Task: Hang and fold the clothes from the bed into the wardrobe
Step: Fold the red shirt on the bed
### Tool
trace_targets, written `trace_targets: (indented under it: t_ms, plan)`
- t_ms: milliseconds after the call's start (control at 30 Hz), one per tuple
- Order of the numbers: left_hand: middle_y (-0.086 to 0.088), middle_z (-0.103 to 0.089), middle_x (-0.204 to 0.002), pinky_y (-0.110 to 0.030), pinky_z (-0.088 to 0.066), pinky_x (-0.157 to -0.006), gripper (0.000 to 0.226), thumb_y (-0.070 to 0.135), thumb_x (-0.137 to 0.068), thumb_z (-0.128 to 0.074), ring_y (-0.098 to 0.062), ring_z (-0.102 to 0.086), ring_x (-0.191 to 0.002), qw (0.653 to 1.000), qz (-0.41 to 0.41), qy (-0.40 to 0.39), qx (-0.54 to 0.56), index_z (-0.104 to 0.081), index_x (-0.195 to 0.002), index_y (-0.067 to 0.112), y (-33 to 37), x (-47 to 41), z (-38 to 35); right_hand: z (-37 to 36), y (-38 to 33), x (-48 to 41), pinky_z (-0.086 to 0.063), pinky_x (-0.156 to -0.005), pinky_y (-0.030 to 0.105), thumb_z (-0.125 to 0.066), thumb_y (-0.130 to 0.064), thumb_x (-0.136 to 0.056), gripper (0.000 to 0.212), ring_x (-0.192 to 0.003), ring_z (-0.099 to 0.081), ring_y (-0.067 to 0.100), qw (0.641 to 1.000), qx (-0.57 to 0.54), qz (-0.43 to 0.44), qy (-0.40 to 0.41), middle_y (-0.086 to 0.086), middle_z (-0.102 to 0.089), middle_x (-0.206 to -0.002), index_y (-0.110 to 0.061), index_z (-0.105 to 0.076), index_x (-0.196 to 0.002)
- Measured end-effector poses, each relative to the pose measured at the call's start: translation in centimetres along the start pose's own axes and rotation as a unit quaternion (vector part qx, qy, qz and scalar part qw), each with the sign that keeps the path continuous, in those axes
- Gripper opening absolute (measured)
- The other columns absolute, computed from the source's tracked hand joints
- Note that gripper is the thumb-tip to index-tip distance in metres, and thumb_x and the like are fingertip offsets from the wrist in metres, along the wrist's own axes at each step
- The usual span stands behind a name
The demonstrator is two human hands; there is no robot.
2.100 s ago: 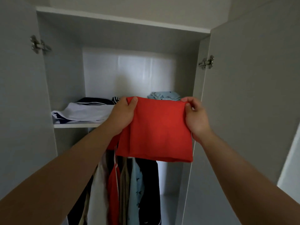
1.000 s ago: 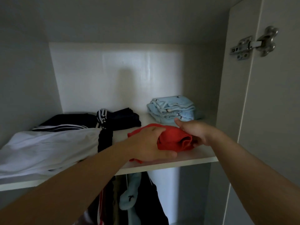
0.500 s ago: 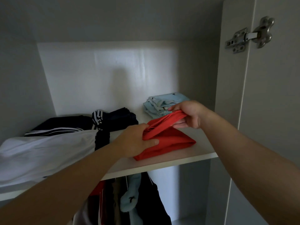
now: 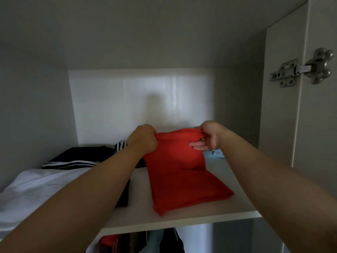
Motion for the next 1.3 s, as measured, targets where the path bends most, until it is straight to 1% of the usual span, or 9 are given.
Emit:
trace_targets:
  t_ms: [267, 433, 667, 767, 833, 1000, 1100, 1200, 1300]
  plan:
    - [-0.015, -0.064, -0.113, -0.042, -0.055, -0.085, 0.020, 0.007, -0.088, -0.048, -0.031, -0.063, -0.099, 0.999, 0.037, 0.000, -0.026, -0.061, -0.104, 0.006, -0.4, -1.8, -2.9, -0.2, 2.2, -4.2, -0.053, -0.061, 0.040, -0.037, -0.014, -0.099, 0.026, -0.068, -0.073, 0.022, 0.995, -0.103, 0.007, -0.012, 0.000, -0.066, -0.101, -0.019, -0.062, -0.100]
    - [-0.008, -0.064, -0.102, -0.035, -0.050, -0.075, 0.023, 0.006, -0.082, -0.057, -0.024, -0.060, -0.091, 0.996, -0.086, 0.037, 0.011, -0.061, -0.103, 0.013, 2.7, 1.7, -1.2, 2.1, 2.1, -2.1, -0.055, -0.060, 0.044, -0.041, -0.014, -0.096, 0.020, -0.066, -0.064, 0.020, 0.994, -0.098, 0.036, 0.021, 0.002, -0.062, -0.086, -0.018, -0.060, -0.090]
    - [0.013, -0.048, -0.084, -0.022, -0.036, -0.069, 0.023, 0.006, -0.072, -0.063, -0.010, -0.050, -0.078, 0.974, -0.220, -0.046, 0.034, -0.054, -0.081, 0.026, 5.0, 11.8, -3.5, 5.2, 5.3, 6.1, -0.046, -0.039, 0.023, -0.059, -0.011, -0.085, 0.015, -0.031, -0.046, 0.013, 0.969, 0.219, 0.083, 0.076, 0.005, -0.053, -0.042, -0.007, -0.068, -0.074]
    - [0.011, -0.053, -0.095, -0.019, -0.041, -0.076, 0.018, 0.011, -0.079, -0.062, -0.009, -0.053, -0.087, 0.971, -0.226, -0.070, 0.036, -0.057, -0.092, 0.022, 4.1, 13.9, -5.2, 5.3, 7.2, 8.1, -0.045, -0.040, 0.021, -0.061, -0.016, -0.085, 0.016, -0.043, -0.060, 0.013, 0.910, 0.382, 0.131, 0.091, 0.006, -0.068, -0.059, -0.013, -0.074, -0.077]
    - [0.011, -0.051, -0.099, -0.025, -0.043, -0.082, 0.015, 0.020, -0.087, -0.063, -0.008, -0.052, -0.089, 0.968, -0.239, -0.073, 0.030, -0.055, -0.100, 0.023, 3.9, 14.7, -5.7, 4.5, 8.3, 9.1, -0.044, -0.061, 0.018, -0.058, -0.016, -0.086, 0.019, -0.073, -0.066, 0.008, 0.867, 0.460, 0.170, 0.093, -0.005, -0.075, -0.089, -0.024, -0.076, -0.087]
    - [0.017, -0.049, -0.097, -0.023, -0.045, -0.080, 0.051, 0.081, -0.084, -0.034, 0.000, -0.051, -0.084, 0.961, -0.234, -0.147, 0.006, -0.051, -0.100, 0.035, 3.4, 16.0, -6.8, 4.3, 9.6, 9.9, -0.046, -0.093, 0.034, -0.053, -0.024, -0.086, 0.031, -0.110, -0.055, 0.024, 0.800, 0.556, 0.170, 0.144, -0.003, -0.055, -0.111, -0.042, -0.063, -0.110]
    - [0.011, -0.053, -0.085, -0.030, -0.047, -0.075, 0.053, 0.076, -0.090, -0.021, -0.005, -0.053, -0.077, 0.981, -0.175, -0.036, 0.068, -0.052, -0.086, 0.033, 4.6, 12.9, -4.2, 2.6, 5.3, 11.9, -0.046, -0.092, 0.045, -0.057, -0.020, -0.080, 0.041, -0.114, -0.049, 0.034, 0.724, 0.561, 0.297, 0.269, 0.007, -0.053, -0.118, -0.031, -0.062, -0.120]
    - [-0.008, -0.057, -0.114, -0.027, -0.043, -0.088, 0.033, 0.038, -0.104, -0.039, -0.020, -0.056, -0.101, 0.989, -0.098, 0.019, 0.108, -0.057, -0.115, 0.013, 5.3, 8.6, -4.6, -2.2, 3.7, 10.8, -0.047, -0.094, 0.044, -0.053, -0.013, -0.090, 0.036, -0.120, -0.052, 0.033, 0.739, 0.525, 0.373, 0.197, 0.013, -0.058, -0.127, -0.011, -0.063, -0.125]
    - [-0.017, -0.038, -0.150, -0.045, -0.030, -0.114, 0.053, 0.041, -0.105, -0.031, -0.034, -0.037, -0.136, 0.989, -0.003, -0.146, 0.032, -0.038, -0.142, 0.004, 3.4, 7.7, -11.1, -4.7, 7.1, 7.1, -0.038, -0.106, 0.042, -0.038, -0.025, -0.104, 0.042, -0.128, -0.046, 0.033, 0.784, 0.548, 0.278, 0.083, 0.019, -0.050, -0.140, -0.004, -0.046, -0.139]
Point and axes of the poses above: each hand's wrist, its own x-axis away from the middle knuckle, its own z-axis out of the back of the hand, y = z × x, the point moved 10 cm from there along -x, towards the middle knuckle
